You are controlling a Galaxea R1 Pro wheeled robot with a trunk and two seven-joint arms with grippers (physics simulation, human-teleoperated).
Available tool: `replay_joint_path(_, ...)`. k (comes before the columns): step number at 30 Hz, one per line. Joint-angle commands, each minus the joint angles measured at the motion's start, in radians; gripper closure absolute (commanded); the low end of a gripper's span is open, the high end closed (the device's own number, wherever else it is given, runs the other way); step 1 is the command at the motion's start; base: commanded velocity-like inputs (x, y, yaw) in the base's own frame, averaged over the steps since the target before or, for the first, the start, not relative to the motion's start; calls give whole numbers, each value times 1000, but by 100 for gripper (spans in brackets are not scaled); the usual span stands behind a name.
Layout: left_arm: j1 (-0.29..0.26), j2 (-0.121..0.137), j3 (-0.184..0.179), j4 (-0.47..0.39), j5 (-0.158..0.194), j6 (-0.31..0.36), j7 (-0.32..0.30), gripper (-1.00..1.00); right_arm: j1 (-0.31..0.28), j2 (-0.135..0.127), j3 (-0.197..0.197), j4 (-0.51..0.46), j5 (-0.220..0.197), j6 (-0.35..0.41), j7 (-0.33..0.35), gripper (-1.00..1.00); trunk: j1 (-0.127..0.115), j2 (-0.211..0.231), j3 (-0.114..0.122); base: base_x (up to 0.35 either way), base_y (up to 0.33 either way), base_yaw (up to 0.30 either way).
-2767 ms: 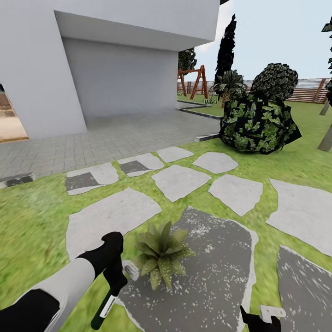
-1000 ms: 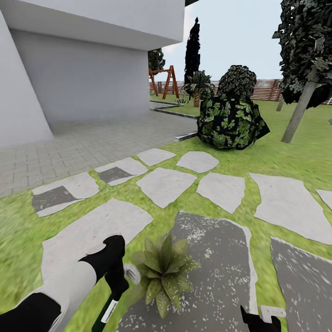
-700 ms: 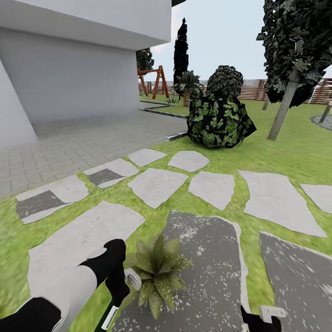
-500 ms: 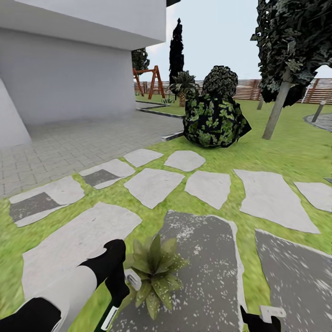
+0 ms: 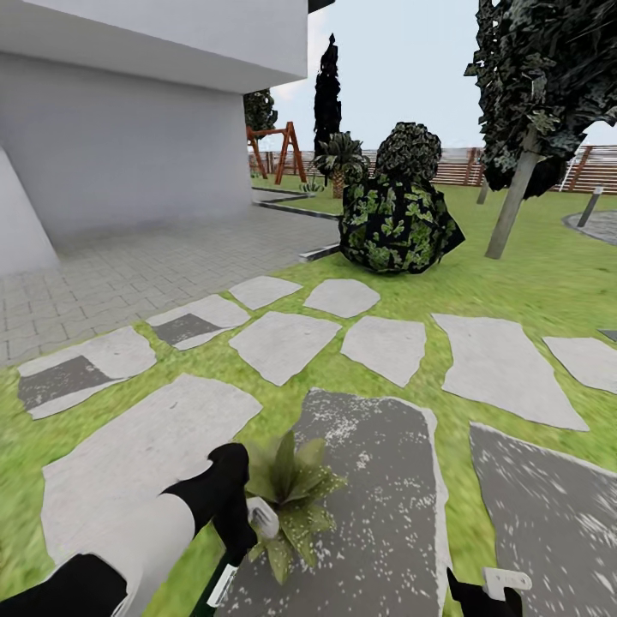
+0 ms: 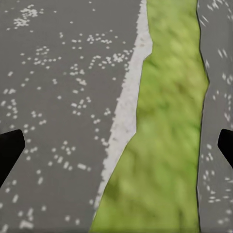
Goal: Pick up the pesticide atomizer in the garden and spray insectifuge to fully cover both potted plants in the garden.
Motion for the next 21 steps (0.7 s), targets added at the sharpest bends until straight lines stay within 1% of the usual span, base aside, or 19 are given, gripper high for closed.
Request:
replay_joint_path(1, -2, -6, -2, -2, -12, 7, -9, 100, -1, 0, -9, 1, 5, -4, 7, -100, 0, 0, -1, 0, 0, 0)
replay_joint_path(3, -2, -7, -1, -1, -13, 7, -8, 100, -1, 0, -9, 1, 5, -4, 7, -100, 0, 0, -1, 0, 0, 0)
replay_joint_path(6, -2, -1, 3, 1, -13, 7, -8, 100, -1, 0, -9, 1, 5, -4, 7, -100, 0, 0, -1, 0, 0, 0)
replay_joint_path(8, 1, 8, 4, 7, -12, 6, -7, 100, -1, 0, -9, 1, 5, -4, 7, -100, 0, 0, -1, 0, 0, 0)
replay_joint_path(11, 5, 31, 4, 15, -12, 6, -8, 100, -1, 0, -9, 1, 5, -4, 7, -100, 0, 0, -1, 0, 0, 0)
replay_joint_path(14, 6, 45, 5, 13, -10, 6, -8, 100, -1, 0, -9, 1, 6, -4, 7, -100, 0, 0, -1, 0, 0, 0)
replay_joint_path(16, 5, 47, 4, 4, -10, 6, -8, 100, -1, 0, -9, 1, 6, -4, 7, -100, 0, 0, -1, 0, 0, 0)
replay_joint_path(21, -15, 38, 3, -11, -10, 9, -14, 100, -1, 0, -9, 1, 6, -3, 7, -100, 0, 0, -1, 0, 0, 0)
